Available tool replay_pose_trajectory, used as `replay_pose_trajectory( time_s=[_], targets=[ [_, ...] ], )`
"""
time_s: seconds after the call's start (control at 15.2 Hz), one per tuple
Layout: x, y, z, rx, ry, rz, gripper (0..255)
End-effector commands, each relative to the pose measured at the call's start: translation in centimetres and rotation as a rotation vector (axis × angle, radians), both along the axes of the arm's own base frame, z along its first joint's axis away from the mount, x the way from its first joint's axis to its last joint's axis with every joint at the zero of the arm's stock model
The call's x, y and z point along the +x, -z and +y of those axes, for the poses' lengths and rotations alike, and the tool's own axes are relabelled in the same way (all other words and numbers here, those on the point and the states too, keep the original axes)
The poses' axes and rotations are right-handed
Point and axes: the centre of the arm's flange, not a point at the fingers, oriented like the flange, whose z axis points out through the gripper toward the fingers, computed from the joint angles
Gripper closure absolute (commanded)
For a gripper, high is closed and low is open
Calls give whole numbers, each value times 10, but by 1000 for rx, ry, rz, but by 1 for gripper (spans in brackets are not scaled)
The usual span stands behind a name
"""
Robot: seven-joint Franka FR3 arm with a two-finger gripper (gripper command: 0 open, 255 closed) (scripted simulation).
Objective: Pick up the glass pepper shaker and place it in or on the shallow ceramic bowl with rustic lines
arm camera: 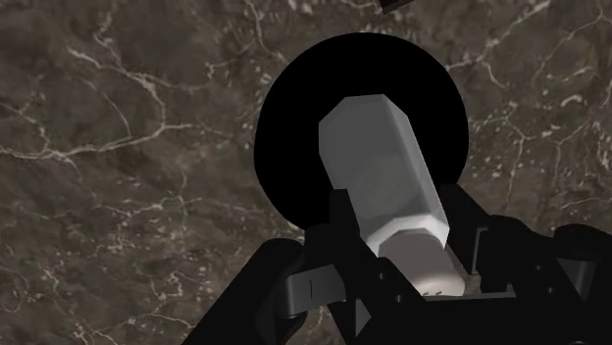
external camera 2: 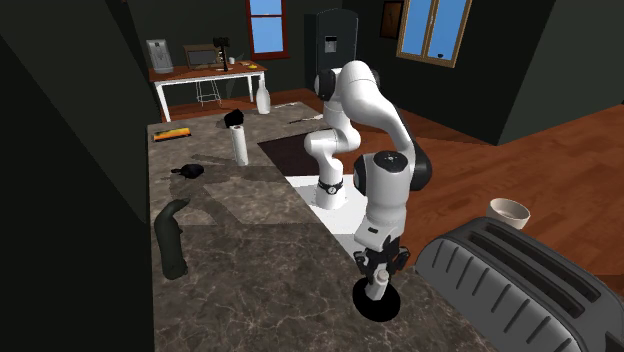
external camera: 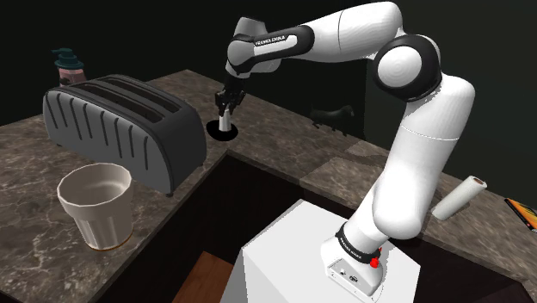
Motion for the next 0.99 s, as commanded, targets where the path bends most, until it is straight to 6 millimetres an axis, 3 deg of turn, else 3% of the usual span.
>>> replay_pose_trajectory(
  time_s=[0.0, 0.2, 0.26, 0.59, 0.86, 0.92],
  targets=[
    [0, 0, 0, 0, 0, 0, 255],
    [0, 0, 0, 0, 0, 0, 255],
    [0, 0, 0, 0, 0, 0, 0],
    [0, 0, 0, 0, 0, 0, 0],
    [-4, -50, -2, 0, 0, 0, 0],
    [-4, -50, -2, 0, 0, 0, 0]
  ],
)
